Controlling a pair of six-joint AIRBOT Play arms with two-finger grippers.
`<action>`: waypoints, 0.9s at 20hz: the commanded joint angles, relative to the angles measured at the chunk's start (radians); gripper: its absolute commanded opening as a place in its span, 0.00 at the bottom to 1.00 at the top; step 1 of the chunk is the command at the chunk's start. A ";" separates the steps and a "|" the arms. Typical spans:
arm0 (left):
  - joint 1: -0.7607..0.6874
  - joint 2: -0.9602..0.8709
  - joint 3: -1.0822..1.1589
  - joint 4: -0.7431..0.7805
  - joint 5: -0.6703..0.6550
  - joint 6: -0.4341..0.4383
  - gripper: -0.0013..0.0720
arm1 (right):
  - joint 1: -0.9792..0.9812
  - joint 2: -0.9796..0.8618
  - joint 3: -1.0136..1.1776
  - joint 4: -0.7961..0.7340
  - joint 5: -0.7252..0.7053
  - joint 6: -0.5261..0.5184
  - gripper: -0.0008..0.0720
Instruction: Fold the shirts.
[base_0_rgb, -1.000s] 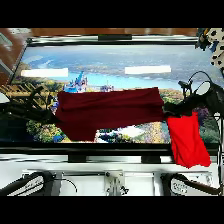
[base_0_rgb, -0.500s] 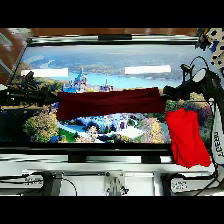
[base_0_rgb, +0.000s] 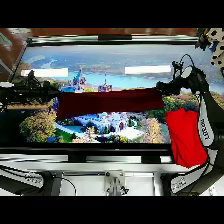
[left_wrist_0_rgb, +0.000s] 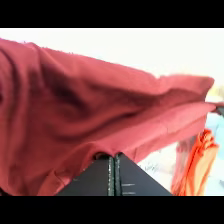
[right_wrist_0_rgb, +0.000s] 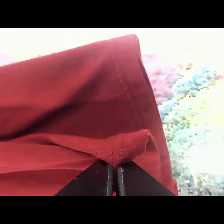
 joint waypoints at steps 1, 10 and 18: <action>0.001 -0.040 0.008 -0.003 0.038 -0.083 0.09 | 0.011 -0.021 0.008 -0.006 0.002 0.002 0.18; -0.004 -0.014 0.171 -0.004 -0.177 -0.079 0.72 | -0.132 -0.011 0.008 0.203 0.070 -0.023 0.95; -0.082 0.058 0.221 -0.007 -0.180 0.008 0.71 | -0.121 -0.139 0.008 0.316 0.106 -0.019 0.95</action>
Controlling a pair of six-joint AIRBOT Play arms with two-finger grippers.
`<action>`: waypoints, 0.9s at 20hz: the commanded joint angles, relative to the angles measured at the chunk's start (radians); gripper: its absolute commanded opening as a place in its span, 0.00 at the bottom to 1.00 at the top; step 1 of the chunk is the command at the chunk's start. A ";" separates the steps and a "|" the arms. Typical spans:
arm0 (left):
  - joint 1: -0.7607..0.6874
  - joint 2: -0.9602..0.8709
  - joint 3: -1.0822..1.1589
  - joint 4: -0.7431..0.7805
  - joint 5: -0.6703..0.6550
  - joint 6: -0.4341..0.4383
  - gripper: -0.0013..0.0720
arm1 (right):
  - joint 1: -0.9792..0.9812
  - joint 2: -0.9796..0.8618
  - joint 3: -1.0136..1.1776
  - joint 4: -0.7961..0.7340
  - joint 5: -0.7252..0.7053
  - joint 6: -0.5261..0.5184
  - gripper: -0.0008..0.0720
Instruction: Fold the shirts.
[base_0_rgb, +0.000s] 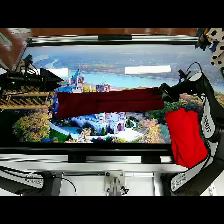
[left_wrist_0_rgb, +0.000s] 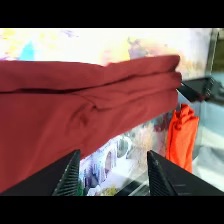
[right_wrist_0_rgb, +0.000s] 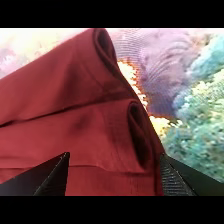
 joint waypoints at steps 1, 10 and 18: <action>-0.038 0.034 0.011 -0.004 -0.007 0.064 0.71 | 0.024 -0.035 0.001 -0.010 0.020 0.024 0.95; -0.106 0.046 0.018 -0.185 -0.004 0.145 0.52 | 0.061 -0.014 0.013 0.061 0.037 -0.041 0.11; -0.391 -0.006 0.011 -0.170 0.194 0.141 0.06 | 0.103 0.410 0.042 0.167 0.158 -0.030 0.11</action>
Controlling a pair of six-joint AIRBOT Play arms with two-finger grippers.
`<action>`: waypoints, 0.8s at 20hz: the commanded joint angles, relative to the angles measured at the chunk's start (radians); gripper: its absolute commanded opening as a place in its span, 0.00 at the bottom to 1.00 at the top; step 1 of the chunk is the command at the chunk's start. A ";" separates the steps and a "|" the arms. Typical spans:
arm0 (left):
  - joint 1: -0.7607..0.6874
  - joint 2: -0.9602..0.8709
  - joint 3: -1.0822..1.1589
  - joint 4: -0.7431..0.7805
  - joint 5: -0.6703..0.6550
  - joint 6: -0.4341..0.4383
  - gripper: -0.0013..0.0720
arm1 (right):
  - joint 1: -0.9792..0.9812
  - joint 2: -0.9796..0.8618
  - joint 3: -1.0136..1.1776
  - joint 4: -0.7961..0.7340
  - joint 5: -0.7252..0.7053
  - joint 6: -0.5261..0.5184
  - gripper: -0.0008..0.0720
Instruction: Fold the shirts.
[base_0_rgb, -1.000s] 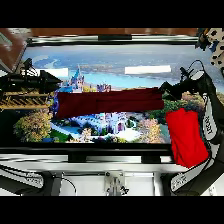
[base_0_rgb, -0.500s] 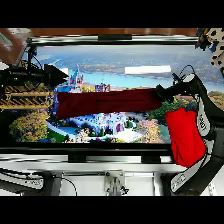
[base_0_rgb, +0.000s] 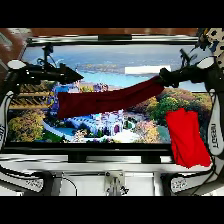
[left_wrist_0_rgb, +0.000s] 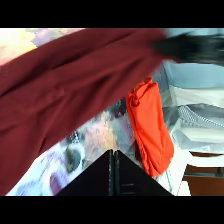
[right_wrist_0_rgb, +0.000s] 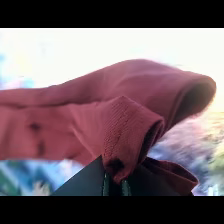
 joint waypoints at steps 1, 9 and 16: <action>-0.166 -0.043 -0.002 0.003 0.153 -0.002 0.06 | 0.039 0.190 0.005 0.024 0.097 0.050 0.11; -0.367 -0.151 -0.002 0.089 0.185 -0.120 0.06 | 0.106 0.422 0.005 -0.108 0.137 0.187 0.11; -0.475 -0.230 0.000 -0.125 0.223 -0.098 0.06 | 0.115 0.469 0.005 -0.038 0.129 0.216 0.11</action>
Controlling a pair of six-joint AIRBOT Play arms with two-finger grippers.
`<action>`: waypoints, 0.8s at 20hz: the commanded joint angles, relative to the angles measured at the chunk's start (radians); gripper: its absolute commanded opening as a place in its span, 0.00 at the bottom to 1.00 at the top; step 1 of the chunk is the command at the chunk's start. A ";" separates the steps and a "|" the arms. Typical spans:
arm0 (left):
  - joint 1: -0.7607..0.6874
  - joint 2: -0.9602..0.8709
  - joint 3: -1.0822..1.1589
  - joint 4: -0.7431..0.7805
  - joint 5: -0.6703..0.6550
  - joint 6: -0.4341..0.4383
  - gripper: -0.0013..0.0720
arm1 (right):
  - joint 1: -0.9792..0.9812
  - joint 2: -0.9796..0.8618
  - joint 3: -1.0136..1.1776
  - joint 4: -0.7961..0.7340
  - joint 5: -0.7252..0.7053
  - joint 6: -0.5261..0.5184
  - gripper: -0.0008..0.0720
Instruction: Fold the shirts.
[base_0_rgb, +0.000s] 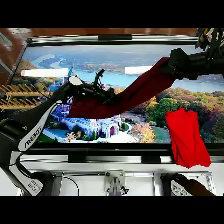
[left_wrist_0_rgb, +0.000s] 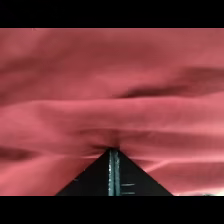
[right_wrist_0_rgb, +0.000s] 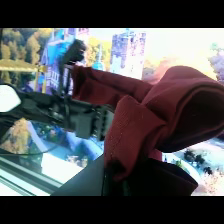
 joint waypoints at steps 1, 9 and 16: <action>-0.098 -0.038 0.002 -0.183 0.015 0.079 0.06 | 0.003 0.019 0.001 0.027 -0.012 0.015 0.11; 0.018 0.130 0.002 0.150 0.030 -0.026 0.05 | 0.003 0.011 0.000 0.034 -0.034 0.008 0.11; 0.444 0.668 0.002 0.657 -0.012 -0.228 0.06 | 0.206 -0.163 0.000 -0.121 -0.105 -0.005 0.11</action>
